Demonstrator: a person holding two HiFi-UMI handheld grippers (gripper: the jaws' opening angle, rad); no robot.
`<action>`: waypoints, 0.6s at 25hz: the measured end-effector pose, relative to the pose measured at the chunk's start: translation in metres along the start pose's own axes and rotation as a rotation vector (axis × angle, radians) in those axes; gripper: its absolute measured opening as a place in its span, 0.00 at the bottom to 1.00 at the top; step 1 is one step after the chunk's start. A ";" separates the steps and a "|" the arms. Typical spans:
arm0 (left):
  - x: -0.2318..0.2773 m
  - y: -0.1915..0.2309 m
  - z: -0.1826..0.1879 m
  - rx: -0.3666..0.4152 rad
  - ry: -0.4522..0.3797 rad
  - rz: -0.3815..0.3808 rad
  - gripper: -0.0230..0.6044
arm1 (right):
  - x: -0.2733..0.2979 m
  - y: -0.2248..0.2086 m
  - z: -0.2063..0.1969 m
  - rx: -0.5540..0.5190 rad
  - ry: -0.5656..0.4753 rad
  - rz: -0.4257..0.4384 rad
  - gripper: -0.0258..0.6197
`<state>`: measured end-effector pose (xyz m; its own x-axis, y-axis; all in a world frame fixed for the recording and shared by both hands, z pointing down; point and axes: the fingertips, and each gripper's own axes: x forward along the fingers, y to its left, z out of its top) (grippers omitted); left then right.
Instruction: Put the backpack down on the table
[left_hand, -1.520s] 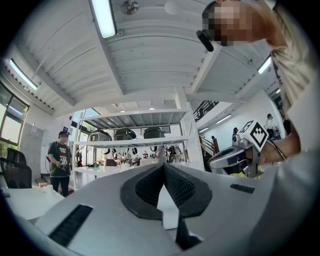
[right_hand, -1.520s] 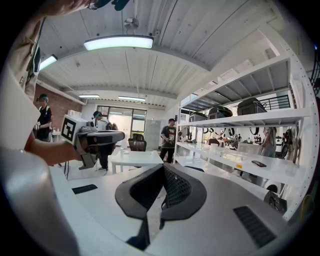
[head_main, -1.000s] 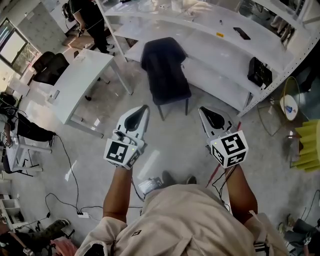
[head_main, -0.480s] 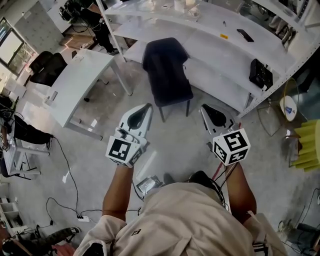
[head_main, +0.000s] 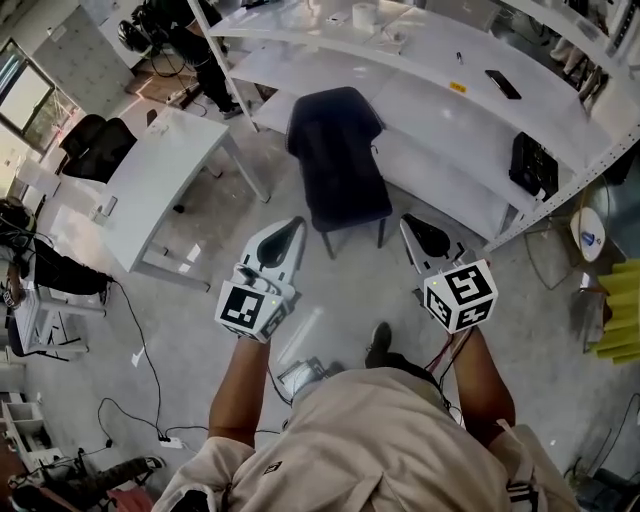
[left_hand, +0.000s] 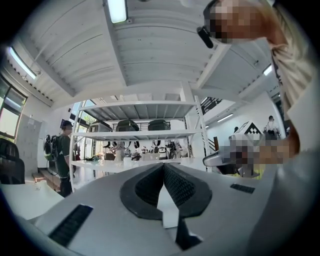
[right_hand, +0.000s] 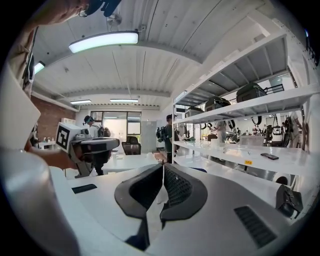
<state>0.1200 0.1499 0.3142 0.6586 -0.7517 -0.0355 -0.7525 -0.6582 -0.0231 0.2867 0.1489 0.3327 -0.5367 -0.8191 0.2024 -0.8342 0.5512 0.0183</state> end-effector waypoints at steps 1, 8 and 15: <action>0.010 0.002 -0.001 0.003 0.005 0.006 0.06 | 0.006 -0.010 0.000 0.005 -0.002 0.008 0.08; 0.077 0.021 -0.014 0.005 0.034 0.066 0.06 | 0.054 -0.066 0.004 0.005 -0.001 0.080 0.08; 0.122 0.044 -0.034 -0.023 0.074 0.102 0.06 | 0.096 -0.100 0.000 0.020 0.009 0.121 0.08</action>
<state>0.1672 0.0278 0.3428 0.5782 -0.8150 0.0374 -0.8156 -0.5786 -0.0002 0.3187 0.0149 0.3501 -0.6328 -0.7451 0.2108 -0.7657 0.6427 -0.0267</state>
